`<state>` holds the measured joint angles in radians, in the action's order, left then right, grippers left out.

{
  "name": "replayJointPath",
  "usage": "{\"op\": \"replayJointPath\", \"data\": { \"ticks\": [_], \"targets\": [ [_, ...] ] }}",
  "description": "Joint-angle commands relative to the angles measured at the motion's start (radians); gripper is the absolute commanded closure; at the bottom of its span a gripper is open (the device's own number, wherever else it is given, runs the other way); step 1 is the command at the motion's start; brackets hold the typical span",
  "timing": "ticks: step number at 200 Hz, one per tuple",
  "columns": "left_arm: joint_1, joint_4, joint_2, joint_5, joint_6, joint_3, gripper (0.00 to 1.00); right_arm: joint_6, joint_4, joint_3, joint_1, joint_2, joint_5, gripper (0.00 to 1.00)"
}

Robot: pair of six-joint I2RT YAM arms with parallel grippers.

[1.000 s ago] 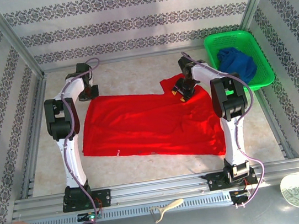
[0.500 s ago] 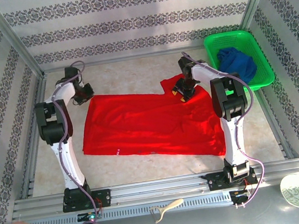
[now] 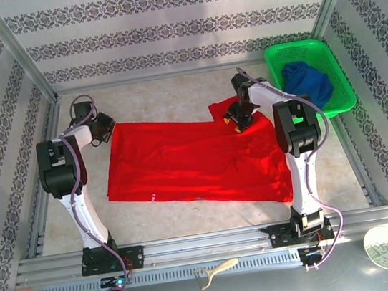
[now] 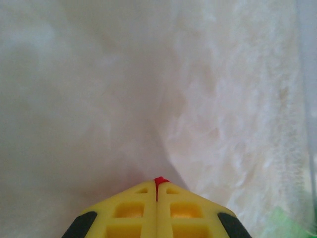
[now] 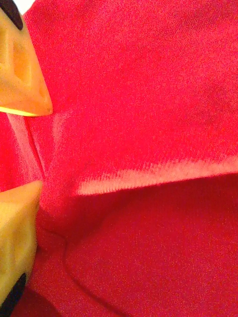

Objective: Fold the inside-out t-shirt

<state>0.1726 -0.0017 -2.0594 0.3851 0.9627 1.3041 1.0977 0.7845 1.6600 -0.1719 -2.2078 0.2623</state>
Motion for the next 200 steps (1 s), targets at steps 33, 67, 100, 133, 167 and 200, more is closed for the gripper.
{"op": "replayJointPath", "data": {
  "ticks": [33,67,100,133,167,200],
  "targets": [
    [0.038,0.547,0.044,0.093,0.152,-0.093,1.00,0.013,0.143,-0.065,0.013,-0.086,-0.119,0.50],
    [0.034,0.425,0.031,0.071,0.163,-0.087,1.00,0.011,0.147,-0.060,0.011,-0.088,-0.121,0.50],
    [0.033,0.330,-0.057,0.030,0.136,-0.015,1.00,-0.033,0.143,-0.031,0.010,-0.092,-0.111,0.50],
    [0.033,0.219,-0.139,0.049,0.071,0.095,1.00,-0.204,0.103,0.114,0.007,-0.062,-0.019,0.50],
    [0.033,0.159,-0.160,0.049,0.040,0.127,1.00,-0.292,0.099,0.290,0.019,-0.026,0.018,0.49],
    [0.033,0.146,-0.163,0.050,0.027,0.116,1.00,-0.339,0.122,0.442,0.063,-0.090,-0.011,0.48]
  ]
}}
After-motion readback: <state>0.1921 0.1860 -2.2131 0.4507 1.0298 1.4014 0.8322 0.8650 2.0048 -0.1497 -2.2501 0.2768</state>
